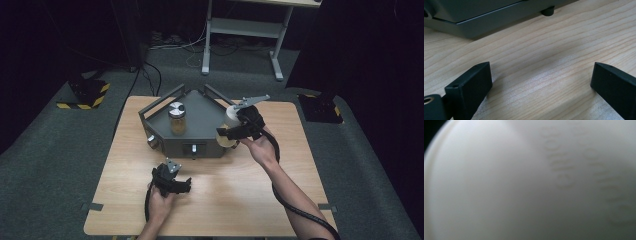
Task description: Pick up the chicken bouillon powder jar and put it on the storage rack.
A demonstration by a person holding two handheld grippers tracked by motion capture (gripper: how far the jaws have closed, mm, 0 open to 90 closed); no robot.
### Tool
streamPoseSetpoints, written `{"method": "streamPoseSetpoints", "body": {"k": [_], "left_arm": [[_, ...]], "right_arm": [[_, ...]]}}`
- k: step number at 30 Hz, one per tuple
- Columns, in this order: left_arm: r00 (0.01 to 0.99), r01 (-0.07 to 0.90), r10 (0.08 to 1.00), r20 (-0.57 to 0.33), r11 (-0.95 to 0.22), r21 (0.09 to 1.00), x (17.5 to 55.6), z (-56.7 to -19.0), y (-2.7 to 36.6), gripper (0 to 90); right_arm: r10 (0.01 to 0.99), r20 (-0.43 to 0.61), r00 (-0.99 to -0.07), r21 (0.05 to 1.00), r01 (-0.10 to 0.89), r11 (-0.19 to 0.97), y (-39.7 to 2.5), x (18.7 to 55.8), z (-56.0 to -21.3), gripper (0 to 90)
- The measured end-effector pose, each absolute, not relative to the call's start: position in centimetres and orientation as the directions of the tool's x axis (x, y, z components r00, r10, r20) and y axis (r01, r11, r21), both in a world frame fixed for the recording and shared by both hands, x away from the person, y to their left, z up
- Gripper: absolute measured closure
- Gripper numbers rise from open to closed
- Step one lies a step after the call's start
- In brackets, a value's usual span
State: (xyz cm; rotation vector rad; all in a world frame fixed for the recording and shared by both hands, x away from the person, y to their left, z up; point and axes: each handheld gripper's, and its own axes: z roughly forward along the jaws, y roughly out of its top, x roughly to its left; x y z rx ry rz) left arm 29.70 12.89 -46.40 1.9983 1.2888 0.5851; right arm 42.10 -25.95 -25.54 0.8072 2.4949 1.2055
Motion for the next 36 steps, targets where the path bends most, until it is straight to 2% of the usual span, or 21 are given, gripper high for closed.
{"method": "streamPoseSetpoints", "body": {"k": [18,36], "left_arm": [[0.408,0.608,0.913,0.009,-0.279,0.743,29.7,-46.4,12.9,3.7],[0.408,0.607,0.913,0.008,-0.279,0.744,29.7,-46.4,12.9,3.8]], "right_arm": [[0.590,0.006,-0.808,0.749,0.394,0.532,-20.3,46.9,-25.0,31.4],[0.647,0.000,-0.762,0.727,0.445,0.524,-18.6,48.9,-26.2,31.5]]}}
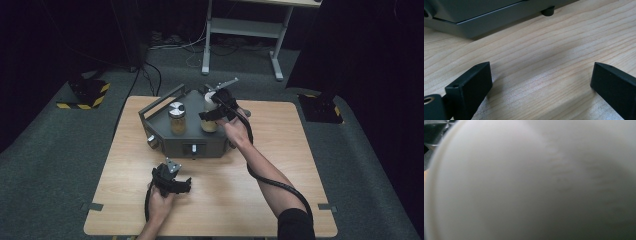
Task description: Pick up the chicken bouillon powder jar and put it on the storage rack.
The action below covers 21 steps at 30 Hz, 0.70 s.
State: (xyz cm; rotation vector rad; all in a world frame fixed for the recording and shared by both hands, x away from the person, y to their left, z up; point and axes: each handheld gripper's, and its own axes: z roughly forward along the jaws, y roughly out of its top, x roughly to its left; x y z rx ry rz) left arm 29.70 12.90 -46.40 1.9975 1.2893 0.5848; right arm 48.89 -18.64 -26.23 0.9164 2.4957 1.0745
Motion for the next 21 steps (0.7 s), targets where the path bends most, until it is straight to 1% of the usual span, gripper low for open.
{"method": "streamPoseSetpoints", "body": {"k": [13,21], "left_arm": [[0.408,0.607,0.913,0.008,-0.278,0.744,29.7,-46.4,12.9,3.8],[0.408,0.607,0.913,0.010,-0.279,0.744,29.7,-46.4,12.9,3.8]], "right_arm": [[0.652,-0.026,-0.758,0.714,0.443,0.543,-17.5,49.1,-26.6,31.6],[0.652,-0.025,-0.757,0.712,0.444,0.544,-17.3,49.3,-26.7,31.6]]}}
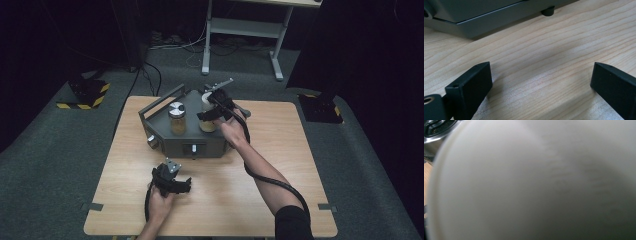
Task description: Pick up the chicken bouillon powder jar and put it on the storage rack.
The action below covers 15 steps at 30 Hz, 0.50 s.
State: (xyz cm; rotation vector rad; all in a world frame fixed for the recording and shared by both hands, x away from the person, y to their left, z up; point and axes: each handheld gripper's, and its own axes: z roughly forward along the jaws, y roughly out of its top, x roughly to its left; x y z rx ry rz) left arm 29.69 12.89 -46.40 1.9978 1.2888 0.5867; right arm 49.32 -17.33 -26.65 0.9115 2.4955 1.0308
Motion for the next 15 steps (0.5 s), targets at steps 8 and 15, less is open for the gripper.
{"method": "streamPoseSetpoints", "body": {"k": [8,15], "left_arm": [[0.408,0.607,0.913,0.010,-0.279,0.744,29.69,-46.40,12.89,3.9],[0.408,0.607,0.913,0.010,-0.279,0.744,29.68,-46.40,12.89,3.9]], "right_arm": [[0.650,-0.041,-0.758,0.713,0.434,0.551,-17.17,49.06,-26.73,31.6],[0.648,-0.060,-0.760,0.714,0.421,0.560,-16.95,48.69,-26.85,31.6]]}}
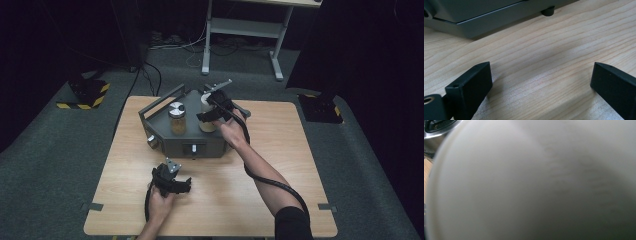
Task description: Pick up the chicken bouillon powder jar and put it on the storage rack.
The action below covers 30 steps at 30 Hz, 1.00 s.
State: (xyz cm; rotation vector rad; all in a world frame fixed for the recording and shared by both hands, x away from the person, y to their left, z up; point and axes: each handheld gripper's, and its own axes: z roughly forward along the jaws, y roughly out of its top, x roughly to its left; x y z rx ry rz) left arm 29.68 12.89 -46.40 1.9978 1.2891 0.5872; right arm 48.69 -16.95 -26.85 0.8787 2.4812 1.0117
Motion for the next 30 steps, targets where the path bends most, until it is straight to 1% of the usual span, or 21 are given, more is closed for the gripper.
{"method": "streamPoseSetpoints", "body": {"k": [24,25,26,28,30], "left_arm": [[0.408,0.607,0.913,0.010,-0.279,0.744,29.68,-46.40,12.88,3.9],[0.408,0.607,0.913,0.010,-0.279,0.744,29.68,-46.40,12.88,3.9],[0.408,0.607,0.913,0.009,-0.278,0.744,29.68,-46.41,12.88,3.9],[0.408,0.607,0.913,0.009,-0.279,0.744,29.68,-46.40,12.88,3.9],[0.408,0.607,0.913,0.009,-0.279,0.744,29.68,-46.40,12.88,3.9]], "right_arm": [[0.655,-0.062,-0.753,0.717,0.423,0.554,-16.89,48.38,-27.00,30.5],[0.658,-0.065,-0.750,0.715,0.425,0.555,-16.82,48.33,-26.97,28.0],[0.658,-0.065,-0.750,0.715,0.425,0.555,-16.82,48.33,-26.97,28.0],[0.661,-0.082,-0.746,0.711,0.421,0.563,-16.63,48.11,-26.95,21.0],[0.664,-0.092,-0.742,0.712,0.417,0.565,-16.59,47.94,-27.01,19.5]]}}
